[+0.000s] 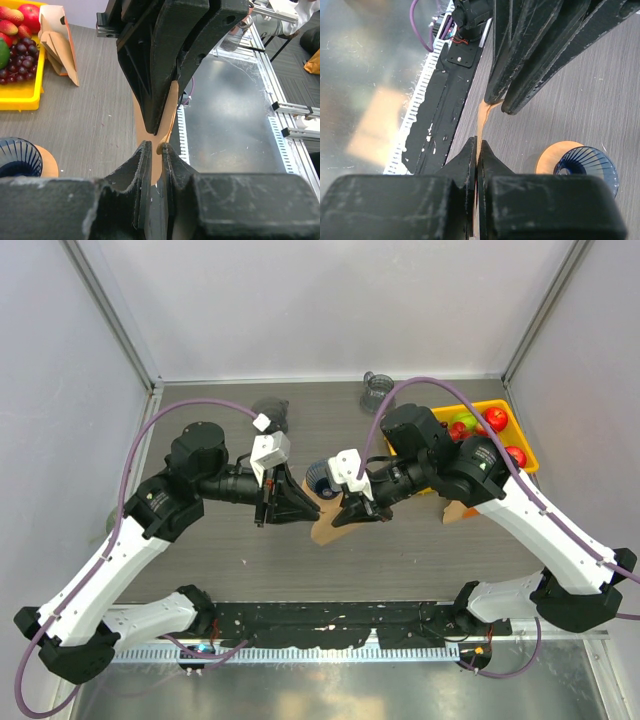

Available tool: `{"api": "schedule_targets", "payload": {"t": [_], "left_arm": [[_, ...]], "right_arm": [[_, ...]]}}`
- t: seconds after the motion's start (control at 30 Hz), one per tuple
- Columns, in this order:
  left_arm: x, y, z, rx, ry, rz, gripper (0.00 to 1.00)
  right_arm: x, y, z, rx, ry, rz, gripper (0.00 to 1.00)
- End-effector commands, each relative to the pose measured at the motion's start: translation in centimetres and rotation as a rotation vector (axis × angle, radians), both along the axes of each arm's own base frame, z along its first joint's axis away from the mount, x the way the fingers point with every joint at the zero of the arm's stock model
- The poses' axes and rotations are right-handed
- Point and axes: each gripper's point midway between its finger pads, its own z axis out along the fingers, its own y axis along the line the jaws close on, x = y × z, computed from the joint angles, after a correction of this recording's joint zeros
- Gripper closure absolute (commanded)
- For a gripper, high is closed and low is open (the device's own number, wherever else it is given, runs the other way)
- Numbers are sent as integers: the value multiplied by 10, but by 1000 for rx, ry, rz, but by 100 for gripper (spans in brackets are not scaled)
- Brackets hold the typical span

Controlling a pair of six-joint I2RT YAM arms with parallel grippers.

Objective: Place the coffee filter in the dripper
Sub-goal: Place the coffee filter in the coffee dripper.

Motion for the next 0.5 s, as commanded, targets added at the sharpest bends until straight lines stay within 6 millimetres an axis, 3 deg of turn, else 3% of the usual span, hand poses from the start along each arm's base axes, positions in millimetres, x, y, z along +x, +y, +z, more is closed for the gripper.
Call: {"api": "schedule_targets", "payload": {"t": [0.0,0.47], "left_arm": [[-3,1,11,-35,-22,-14,85],[-3,-2,14,-41,-22,-37,86]], "right_arm": [[-8,-1,13,45,-37,48,95],[-5,1,13,32,-45,44,95]]}}
